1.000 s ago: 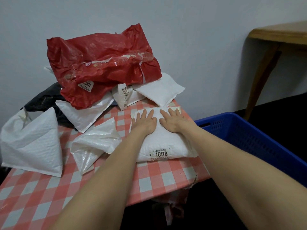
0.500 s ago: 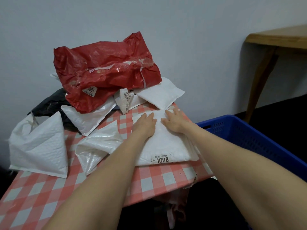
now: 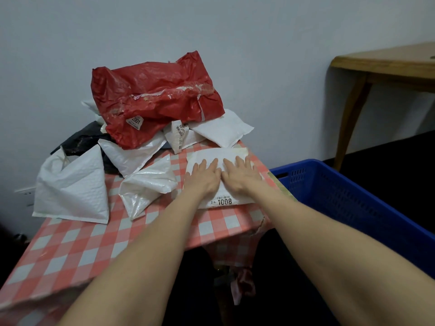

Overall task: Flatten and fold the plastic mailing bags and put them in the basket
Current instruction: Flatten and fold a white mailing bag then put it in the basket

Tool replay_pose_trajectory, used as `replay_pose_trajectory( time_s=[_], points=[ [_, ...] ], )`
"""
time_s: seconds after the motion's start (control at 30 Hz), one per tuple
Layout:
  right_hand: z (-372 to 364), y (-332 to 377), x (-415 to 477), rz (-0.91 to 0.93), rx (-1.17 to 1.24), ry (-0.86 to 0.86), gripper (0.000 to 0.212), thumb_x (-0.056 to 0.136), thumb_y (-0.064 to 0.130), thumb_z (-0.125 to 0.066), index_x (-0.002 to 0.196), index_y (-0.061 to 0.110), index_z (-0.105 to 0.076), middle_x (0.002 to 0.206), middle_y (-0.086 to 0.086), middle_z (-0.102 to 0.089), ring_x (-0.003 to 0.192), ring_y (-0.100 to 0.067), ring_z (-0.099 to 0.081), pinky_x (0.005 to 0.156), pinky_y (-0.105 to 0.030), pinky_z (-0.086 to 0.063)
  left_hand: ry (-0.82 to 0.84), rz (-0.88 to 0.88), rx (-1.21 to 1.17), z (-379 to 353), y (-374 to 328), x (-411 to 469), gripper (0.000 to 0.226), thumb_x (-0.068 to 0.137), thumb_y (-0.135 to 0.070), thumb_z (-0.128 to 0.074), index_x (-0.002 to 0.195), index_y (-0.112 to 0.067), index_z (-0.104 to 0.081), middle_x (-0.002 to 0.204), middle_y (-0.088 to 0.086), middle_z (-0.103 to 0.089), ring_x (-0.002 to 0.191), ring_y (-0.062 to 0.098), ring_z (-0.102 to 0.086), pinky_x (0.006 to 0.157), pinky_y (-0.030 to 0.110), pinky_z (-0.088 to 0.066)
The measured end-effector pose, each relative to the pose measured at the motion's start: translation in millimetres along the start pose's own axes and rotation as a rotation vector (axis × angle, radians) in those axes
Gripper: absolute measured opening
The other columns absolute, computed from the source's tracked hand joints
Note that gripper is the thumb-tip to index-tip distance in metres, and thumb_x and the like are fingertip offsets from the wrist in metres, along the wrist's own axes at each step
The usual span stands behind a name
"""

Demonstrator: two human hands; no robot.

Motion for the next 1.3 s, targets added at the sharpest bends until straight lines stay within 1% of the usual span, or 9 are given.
replay_pose_trajectory(
  time_s=[0.13,0.43,0.87,0.93,1.0,1.07,1.1,1.17,1.3],
  points=[
    [-19.2,-2.2,-3.4,-0.025,-0.080,0.014,0.056,0.102,0.044,-0.012,0.154,0.031,0.005,0.161,-0.006,0.014,0.147,-0.031,0.018,0.119,-0.048,0.006,-0.034,0.010,0.009,-14.8,1.8,-14.7,0.051,0.102,-0.038,-0.012,0.152,-0.034,-0.003,0.161,0.000,0.002,0.148,0.024,0.001,0.119,0.047,-0.003],
    [-25.0,-4.0,-0.9,-0.039,-0.082,0.003,0.057,0.101,0.046,-0.011,0.153,0.033,0.007,0.161,-0.004,0.015,0.147,-0.029,0.016,0.119,-0.049,0.007,-0.078,0.002,0.011,-23.5,3.6,-14.6,0.051,0.102,-0.038,-0.013,0.152,-0.035,-0.002,0.161,-0.001,0.000,0.148,0.023,-0.001,0.120,0.045,-0.005],
    [-17.5,-2.8,-1.5,-0.058,0.005,0.109,0.058,0.100,0.047,-0.015,0.153,0.036,0.005,0.161,-0.001,0.015,0.148,-0.027,0.015,0.117,-0.054,0.001,0.058,0.005,-0.006,-15.0,2.4,-8.8,0.051,0.102,-0.034,-0.014,0.153,-0.032,-0.004,0.161,0.000,0.000,0.148,0.023,-0.005,0.119,0.046,-0.008],
    [-14.1,-2.6,-0.5,-0.061,0.007,0.148,0.058,0.100,0.047,-0.017,0.154,0.034,0.001,0.162,-0.002,0.009,0.148,-0.029,0.009,0.117,-0.055,-0.003,0.097,0.006,0.020,-13.8,3.8,-3.9,0.051,0.102,-0.035,-0.014,0.153,-0.030,-0.007,0.161,0.002,-0.003,0.148,0.024,-0.009,0.119,0.047,-0.011],
    [-4.2,-1.5,5.5,-0.063,-0.048,0.162,0.056,0.099,0.045,-0.020,0.153,0.032,-0.012,0.160,-0.007,-0.007,0.146,-0.033,-0.008,0.114,-0.057,-0.015,0.115,0.002,0.040,-8.4,4.0,3.2,0.051,0.102,-0.036,-0.016,0.152,-0.029,-0.014,0.159,0.006,-0.015,0.145,0.027,-0.020,0.116,0.047,-0.019],
    [13.0,1.1,16.0,-0.070,-0.121,0.085,0.049,0.099,0.040,-0.025,0.146,0.026,-0.028,0.150,-0.010,-0.026,0.137,-0.035,-0.027,0.109,-0.054,-0.025,0.042,0.004,0.024,1.2,3.1,12.4,0.049,0.101,-0.037,-0.021,0.148,-0.025,-0.026,0.150,0.013,-0.033,0.134,0.034,-0.035,0.110,0.045,-0.031],
    [20.9,1.9,21.8,-0.079,-0.126,0.018,0.047,0.099,0.038,-0.027,0.144,0.023,-0.031,0.148,-0.010,-0.030,0.135,-0.034,-0.031,0.107,-0.051,-0.028,-0.016,0.002,0.006,5.7,3.1,16.9,0.048,0.101,-0.036,-0.024,0.147,-0.023,-0.028,0.146,0.015,-0.036,0.131,0.035,-0.038,0.107,0.044,-0.033],
    [29.0,1.1,33.5,-0.070,-0.083,-0.064,0.050,0.100,0.036,-0.030,0.147,0.021,-0.027,0.154,-0.007,-0.025,0.138,-0.033,-0.027,0.109,-0.047,-0.026,-0.098,-0.022,-0.019,10.8,3.3,27.2,0.052,0.101,-0.035,-0.026,0.150,-0.021,-0.021,0.152,0.014,-0.027,0.139,0.033,-0.028,0.112,0.044,-0.027],
    [22.0,-3.6,48.4,-0.004,-0.047,0.014,0.060,0.101,0.038,-0.026,0.154,0.026,-0.001,0.162,0.001,0.006,0.148,-0.033,0.007,0.120,-0.048,-0.004,-0.035,0.017,0.018,9.1,7.9,41.2,0.055,0.102,-0.037,-0.021,0.153,-0.024,-0.003,0.161,0.007,0.000,0.147,0.030,0.001,0.119,0.046,-0.007]
  ],
)
Point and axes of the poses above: each hand's wrist, its own x-axis towards the middle knuckle, its own z-axis out of the back of the hand, y = z × x, the point moved 2 cm from there along x, towards the middle knuckle
